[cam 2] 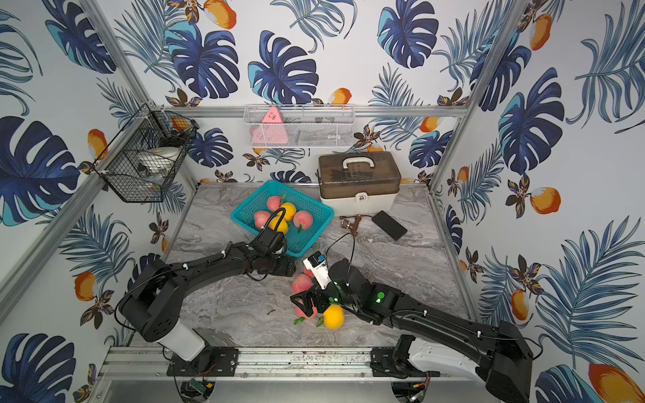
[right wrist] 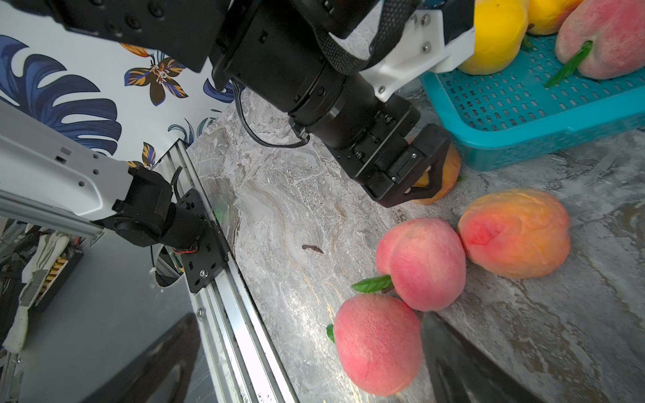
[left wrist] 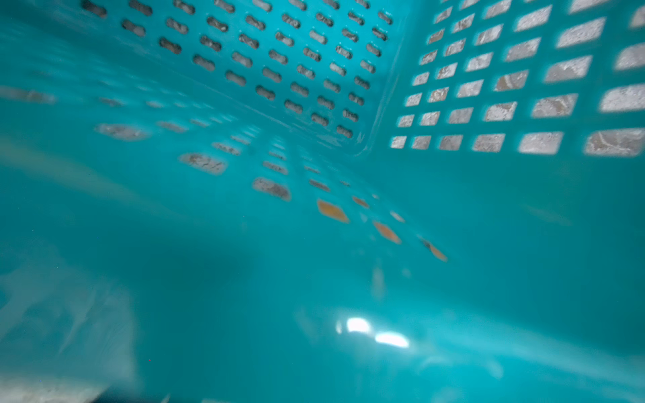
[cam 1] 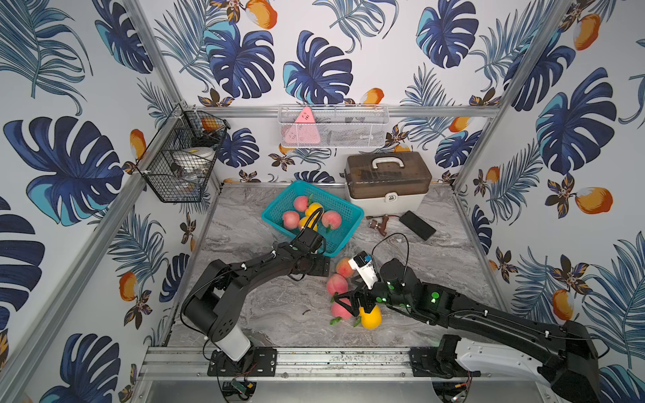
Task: Put the peaches into the basket
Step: Pick up the peach from the center of the board.
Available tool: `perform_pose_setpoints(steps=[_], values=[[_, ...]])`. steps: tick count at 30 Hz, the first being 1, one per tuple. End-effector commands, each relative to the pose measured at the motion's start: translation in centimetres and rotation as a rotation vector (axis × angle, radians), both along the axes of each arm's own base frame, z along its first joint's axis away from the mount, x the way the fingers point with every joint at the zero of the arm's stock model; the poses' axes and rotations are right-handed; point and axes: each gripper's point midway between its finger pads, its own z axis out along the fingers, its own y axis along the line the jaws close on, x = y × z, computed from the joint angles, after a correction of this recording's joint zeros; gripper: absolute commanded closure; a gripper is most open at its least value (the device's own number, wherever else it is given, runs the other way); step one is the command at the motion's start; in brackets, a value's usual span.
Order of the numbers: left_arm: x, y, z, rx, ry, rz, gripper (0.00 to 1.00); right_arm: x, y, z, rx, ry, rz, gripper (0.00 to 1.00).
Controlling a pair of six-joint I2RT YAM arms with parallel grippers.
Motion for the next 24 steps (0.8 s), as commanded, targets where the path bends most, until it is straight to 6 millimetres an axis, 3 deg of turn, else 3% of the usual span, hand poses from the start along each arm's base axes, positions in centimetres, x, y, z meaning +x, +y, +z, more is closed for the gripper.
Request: perform_pose_setpoints(steps=[1, 14, 24], values=[[1.08, -0.32, 0.62, -0.034, -0.057, 0.031, 0.12, 0.35, 0.43, 0.96, 0.030, -0.021, -0.003, 0.00], [1.36, -0.86, 0.35, -0.071, -0.074, 0.036, 0.15, 0.36, 0.24, 1.35, 0.028, -0.024, -0.009, 0.00], [1.12, -0.83, -0.14, -0.056, -0.063, 0.028, 0.28, 0.42, 0.00, 1.54, 0.027, -0.035, -0.015, 0.00]])
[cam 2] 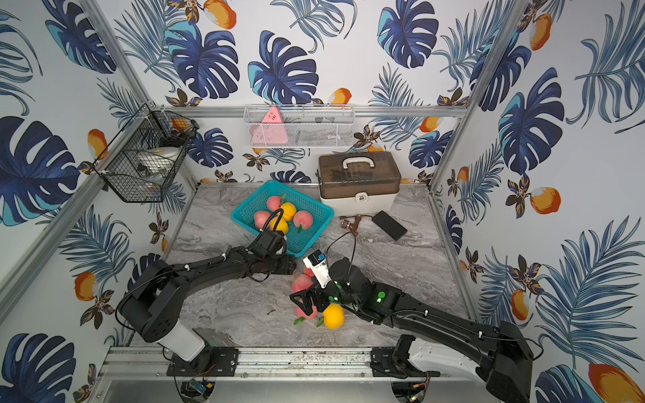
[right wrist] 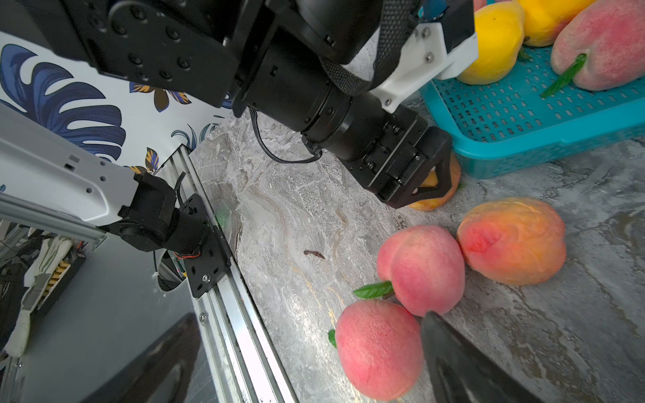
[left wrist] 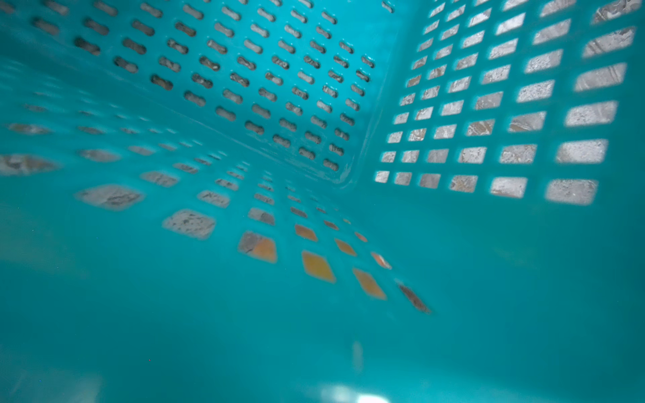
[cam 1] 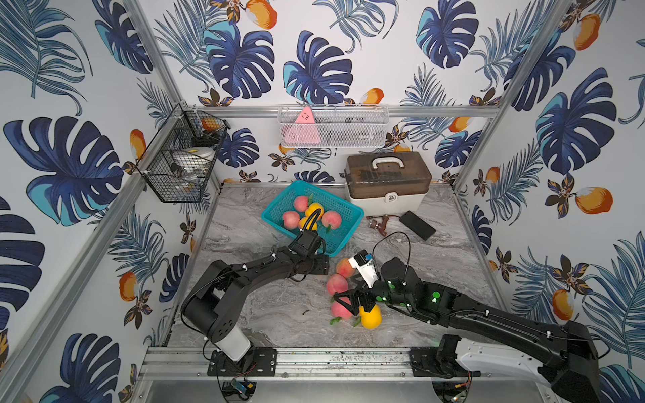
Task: Put the peaches into the basket
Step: Pick up the peach from the center of the board.
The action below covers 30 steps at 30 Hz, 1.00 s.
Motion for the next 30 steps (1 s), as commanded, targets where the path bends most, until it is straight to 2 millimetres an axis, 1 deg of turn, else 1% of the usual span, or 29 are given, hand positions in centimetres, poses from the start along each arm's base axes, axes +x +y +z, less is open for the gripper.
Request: perform_pose_setpoints(steps=[1, 7, 18, 25, 30], values=[[0.1, 0.0, 0.1, 0.009, -0.004, 0.005, 0.29, 0.3, -0.1, 0.6, 0.010, -0.024, -0.012, 0.00], [-0.3, 0.1, 0.4, 0.029, 0.001, -0.003, 0.32, 0.4, -0.4, 1.1, 0.007, -0.044, -0.018, 0.00], [-1.9, 0.6, 2.4, 0.046, -0.006, -0.011, 0.32, 0.4, -0.6, 1.4, 0.018, -0.053, -0.023, 0.00], [-3.0, 1.0, 4.5, 0.058, 0.000, -0.023, 0.31, 0.5, -0.8, 2.0, 0.024, -0.067, -0.031, 0.00], [-3.1, 1.2, 6.9, 0.051, -0.022, -0.032, 0.31, 0.9, -0.6, 2.5, 0.010, -0.087, -0.032, 0.00]])
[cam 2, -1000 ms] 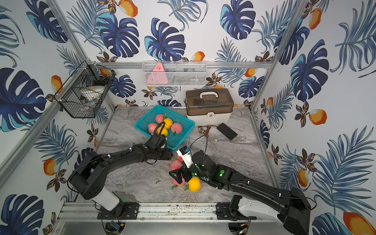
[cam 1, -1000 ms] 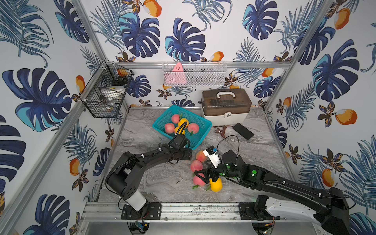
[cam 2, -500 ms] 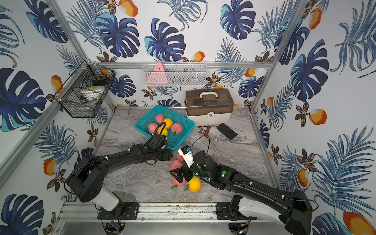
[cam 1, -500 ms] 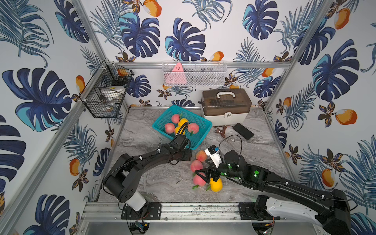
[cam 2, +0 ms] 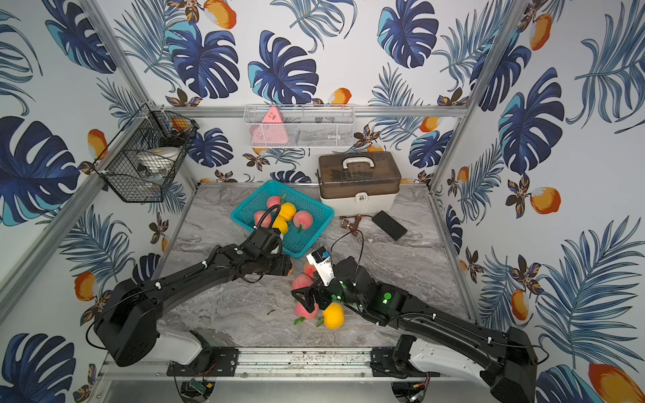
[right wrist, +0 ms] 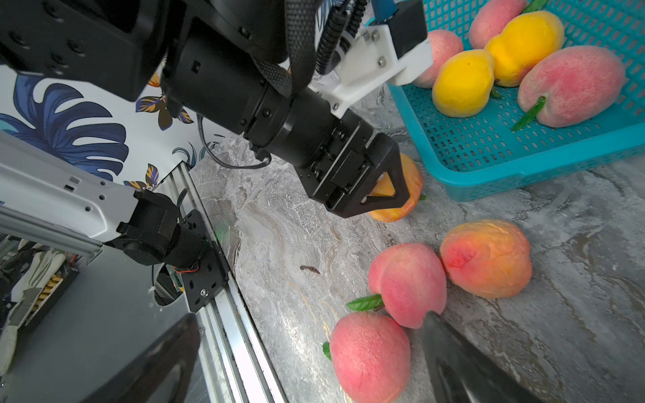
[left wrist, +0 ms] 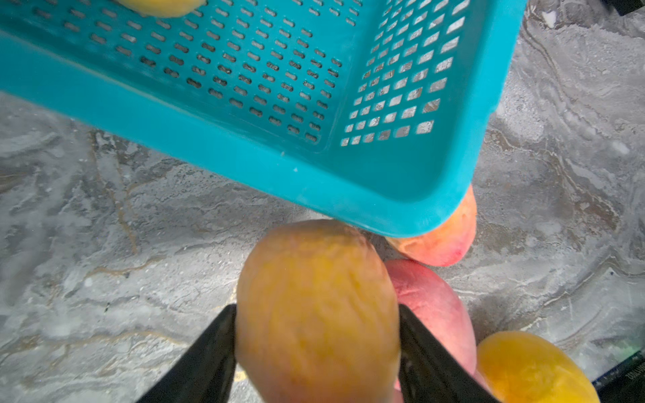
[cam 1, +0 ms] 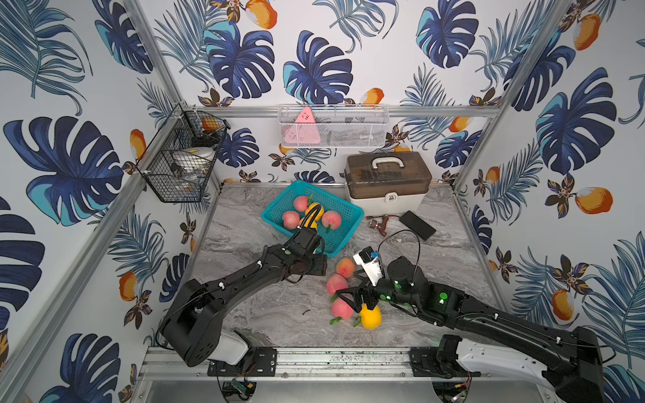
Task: Put the peaches into the basket
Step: Pick up the peach from the center of the board.
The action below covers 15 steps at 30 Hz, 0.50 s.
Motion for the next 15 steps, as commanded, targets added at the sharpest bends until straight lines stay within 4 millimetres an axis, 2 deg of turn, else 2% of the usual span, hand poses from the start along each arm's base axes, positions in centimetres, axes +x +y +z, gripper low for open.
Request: perform_pose_setpoints(steps=[1, 8, 15], values=[[-0.3, 0.6, 1.5, 0.023, -0.005, -0.001, 0.31, 0.5, 0.0, 0.6, -0.013, -0.030, -0.006, 0.00], [0.4, 0.3, 4.8, 0.010, -0.054, -0.005, 0.31, 1.6, 0.5, 2.8, 0.008, -0.074, -0.008, 0.00], [2.0, -0.2, 6.3, 0.017, -0.094, -0.003, 0.31, 2.8, 0.7, 3.3, 0.009, -0.065, -0.008, 0.00]])
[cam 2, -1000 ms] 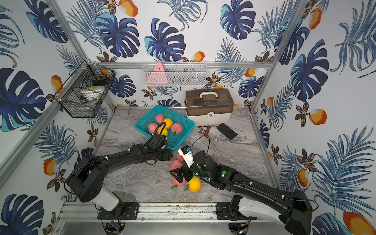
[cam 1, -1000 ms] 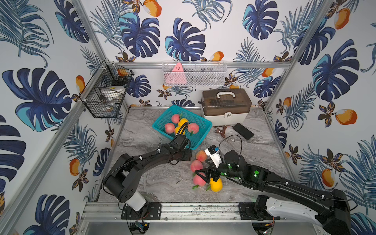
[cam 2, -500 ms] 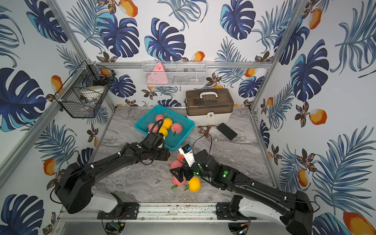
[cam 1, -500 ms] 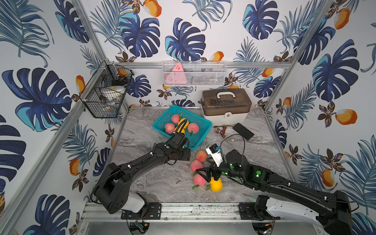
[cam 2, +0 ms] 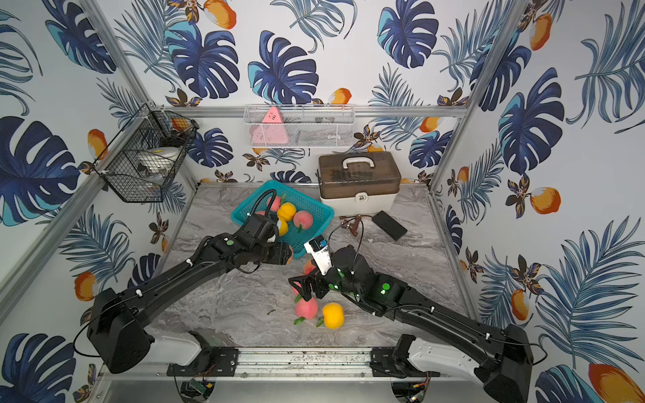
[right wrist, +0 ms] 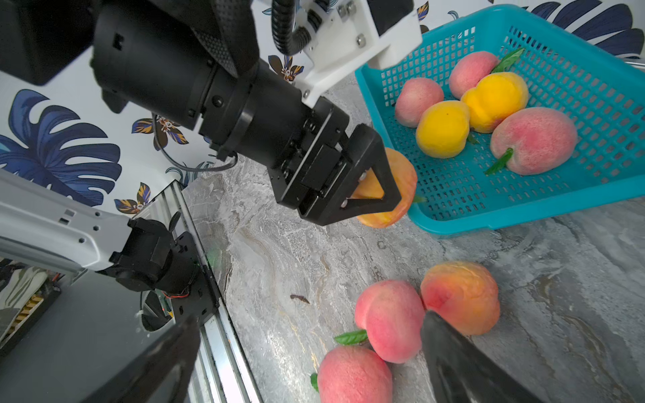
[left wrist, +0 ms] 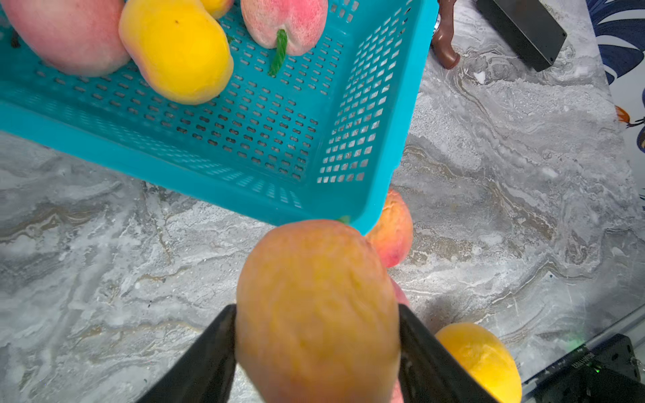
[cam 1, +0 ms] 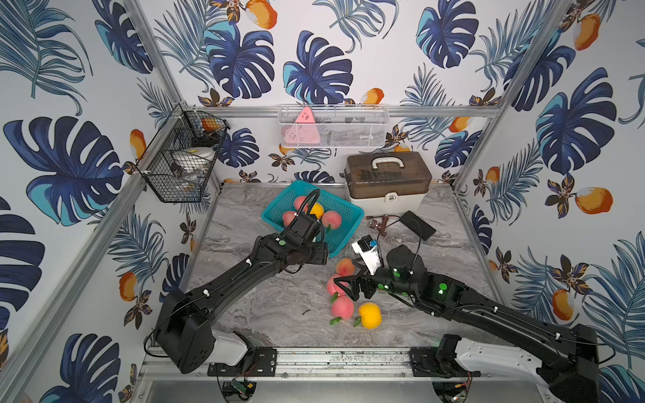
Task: Put the peaches into the basket
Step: Pick up the peach from the center of the board, then place the peach in the basket.
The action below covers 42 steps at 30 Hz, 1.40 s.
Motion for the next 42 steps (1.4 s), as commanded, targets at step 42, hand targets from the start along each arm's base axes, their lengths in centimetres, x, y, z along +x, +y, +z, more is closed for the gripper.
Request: perform_pose_setpoints(steps=[42], values=[[12.5, -3.5, -0.3, -0.024, -0.007, -0.027, 0.30, 7.3, -2.6, -0.4, -0.006, 0.080, -0.058, 0.00]])
